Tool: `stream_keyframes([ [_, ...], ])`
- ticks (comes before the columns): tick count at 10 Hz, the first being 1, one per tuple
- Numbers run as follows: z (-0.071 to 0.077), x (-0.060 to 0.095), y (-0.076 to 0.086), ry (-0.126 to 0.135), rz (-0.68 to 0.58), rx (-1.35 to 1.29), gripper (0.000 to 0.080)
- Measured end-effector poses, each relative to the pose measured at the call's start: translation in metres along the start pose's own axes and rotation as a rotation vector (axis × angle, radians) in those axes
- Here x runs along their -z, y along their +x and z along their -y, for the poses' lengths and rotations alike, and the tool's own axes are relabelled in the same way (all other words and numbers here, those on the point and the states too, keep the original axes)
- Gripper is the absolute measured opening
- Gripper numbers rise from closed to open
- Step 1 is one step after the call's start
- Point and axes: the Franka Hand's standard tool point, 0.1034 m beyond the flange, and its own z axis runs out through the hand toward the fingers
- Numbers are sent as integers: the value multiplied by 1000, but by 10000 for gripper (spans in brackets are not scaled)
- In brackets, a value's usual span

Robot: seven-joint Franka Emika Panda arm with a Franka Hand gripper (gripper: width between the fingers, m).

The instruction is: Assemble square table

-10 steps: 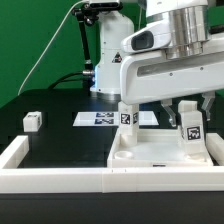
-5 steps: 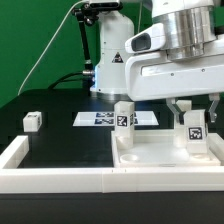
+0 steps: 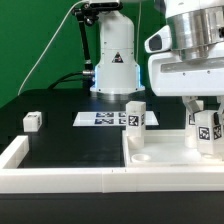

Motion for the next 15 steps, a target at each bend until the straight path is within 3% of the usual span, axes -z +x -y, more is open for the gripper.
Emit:
stream_keyframes([
  [5, 2, 0, 0, 3, 1, -225, 290],
  [7, 1, 0, -1, -16, 9, -91, 552],
  [8, 1, 1, -2, -26, 19, -82, 619],
  [11, -2, -1, -1, -46, 19, 261, 648],
  [15, -5, -1, 4, -45, 24, 562, 648],
])
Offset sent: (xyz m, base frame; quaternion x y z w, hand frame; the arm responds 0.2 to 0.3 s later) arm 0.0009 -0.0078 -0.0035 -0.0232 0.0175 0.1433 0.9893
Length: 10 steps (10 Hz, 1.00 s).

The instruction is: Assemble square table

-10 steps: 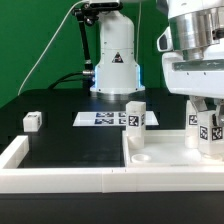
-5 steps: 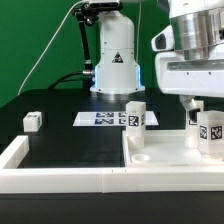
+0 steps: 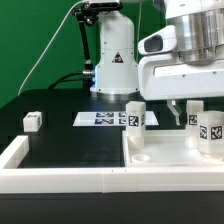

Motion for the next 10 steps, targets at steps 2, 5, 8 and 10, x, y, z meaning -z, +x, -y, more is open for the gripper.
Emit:
stream_keyframes([
  [2, 0, 0, 0, -3, -1, 111, 648],
  [5, 7, -1, -1, -38, -29, 406, 648],
  [8, 7, -2, -1, -62, -27, 648, 648],
  [10, 6, -2, -1, -62, -27, 654, 536],
])
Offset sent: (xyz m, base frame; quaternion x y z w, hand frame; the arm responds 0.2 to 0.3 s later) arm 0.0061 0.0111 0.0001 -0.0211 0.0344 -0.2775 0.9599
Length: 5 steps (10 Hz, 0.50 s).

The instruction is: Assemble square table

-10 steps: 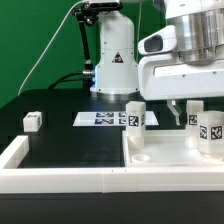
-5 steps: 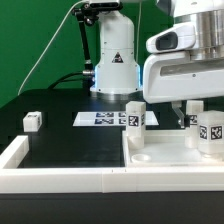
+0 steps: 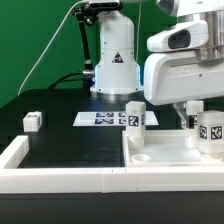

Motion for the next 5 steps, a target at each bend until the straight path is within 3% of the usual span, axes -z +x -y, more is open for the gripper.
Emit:
stream_keyframes([
  [1, 0, 0, 0, 0, 0, 0, 388],
  [2, -1, 0, 0, 0, 0, -1, 388],
  [3, -1, 0, 0, 0, 0, -1, 290],
  [5, -1, 0, 0, 0, 0, -23, 290],
])
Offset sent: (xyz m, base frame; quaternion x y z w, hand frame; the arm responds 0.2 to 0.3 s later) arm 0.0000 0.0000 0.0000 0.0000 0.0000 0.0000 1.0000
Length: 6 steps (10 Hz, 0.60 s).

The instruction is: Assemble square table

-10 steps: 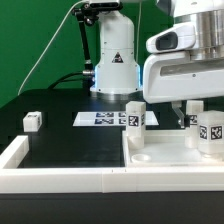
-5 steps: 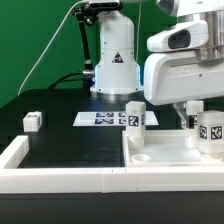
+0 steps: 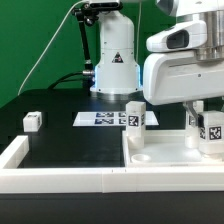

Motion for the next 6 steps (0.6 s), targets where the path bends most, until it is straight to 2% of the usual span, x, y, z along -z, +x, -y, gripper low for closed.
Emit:
stream_keyframes([
  [2, 0, 0, 0, 1, 0, -17, 290],
  [5, 3, 0, -1, -4, 4, -436, 291],
  [6, 3, -1, -1, 4, 6, -537, 291],
])
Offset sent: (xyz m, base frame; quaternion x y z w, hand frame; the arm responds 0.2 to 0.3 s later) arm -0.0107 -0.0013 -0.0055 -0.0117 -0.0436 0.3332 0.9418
